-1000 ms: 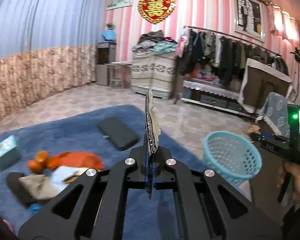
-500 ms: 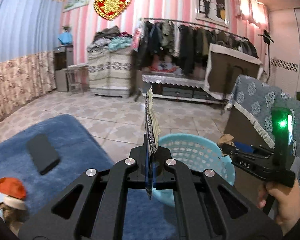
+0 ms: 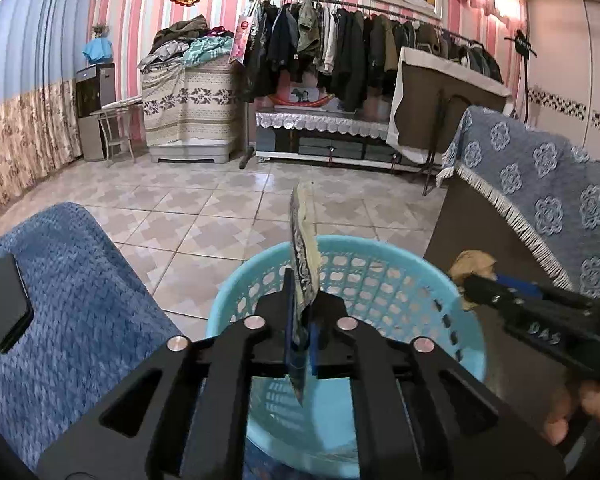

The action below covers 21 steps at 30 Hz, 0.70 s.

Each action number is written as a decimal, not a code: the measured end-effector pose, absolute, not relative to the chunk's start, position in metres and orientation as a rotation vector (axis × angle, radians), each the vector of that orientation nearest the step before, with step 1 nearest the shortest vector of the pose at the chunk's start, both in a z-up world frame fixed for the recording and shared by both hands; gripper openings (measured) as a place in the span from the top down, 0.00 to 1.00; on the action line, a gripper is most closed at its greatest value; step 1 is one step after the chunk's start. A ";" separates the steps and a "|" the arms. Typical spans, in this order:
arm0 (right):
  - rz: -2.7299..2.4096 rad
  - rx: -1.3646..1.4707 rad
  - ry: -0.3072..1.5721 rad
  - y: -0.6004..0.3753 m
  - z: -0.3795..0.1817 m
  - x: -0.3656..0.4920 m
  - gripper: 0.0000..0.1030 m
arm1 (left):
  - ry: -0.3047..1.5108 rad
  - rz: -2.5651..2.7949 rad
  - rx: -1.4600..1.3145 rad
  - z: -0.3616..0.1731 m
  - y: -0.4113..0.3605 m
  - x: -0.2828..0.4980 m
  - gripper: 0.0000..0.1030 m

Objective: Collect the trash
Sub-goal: 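Carry the wrapper and brown paper in both tools over the blue basket, then open both tools to drop the wrapper and brown paper into the basket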

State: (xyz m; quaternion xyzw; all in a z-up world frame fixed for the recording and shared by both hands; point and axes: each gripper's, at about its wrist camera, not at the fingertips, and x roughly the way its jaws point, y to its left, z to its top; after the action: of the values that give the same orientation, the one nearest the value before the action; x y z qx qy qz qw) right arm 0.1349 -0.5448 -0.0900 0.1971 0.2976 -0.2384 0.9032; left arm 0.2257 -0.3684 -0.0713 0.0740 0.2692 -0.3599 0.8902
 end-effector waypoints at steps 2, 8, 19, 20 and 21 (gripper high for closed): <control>-0.489 0.406 0.623 -0.540 -0.090 0.136 0.64 | 0.569 -0.739 0.163 -0.071 -0.366 0.228 0.64; -0.475 0.386 0.642 -0.534 -0.092 0.142 0.64 | 0.535 -0.629 0.146 -0.057 -0.342 0.232 0.19; -0.433 0.347 0.654 -0.510 -0.093 0.163 0.63 | 0.505 -0.475 0.123 -0.038 -0.279 0.244 0.05; -0.430 0.346 0.656 -0.508 -0.093 0.164 0.62 | 0.508 -0.468 0.120 -0.038 -0.275 0.245 0.05; -0.424 0.343 0.659 -0.505 -0.094 0.167 0.62 | 0.512 -0.462 0.116 -0.038 -0.271 0.245 0.05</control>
State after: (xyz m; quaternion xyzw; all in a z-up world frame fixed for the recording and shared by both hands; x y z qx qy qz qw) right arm 0.1666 -0.5050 -0.0942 0.1664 0.3195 -0.2054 0.9100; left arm 0.2452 -0.2711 -0.0378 0.0566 0.2508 -0.2261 0.9396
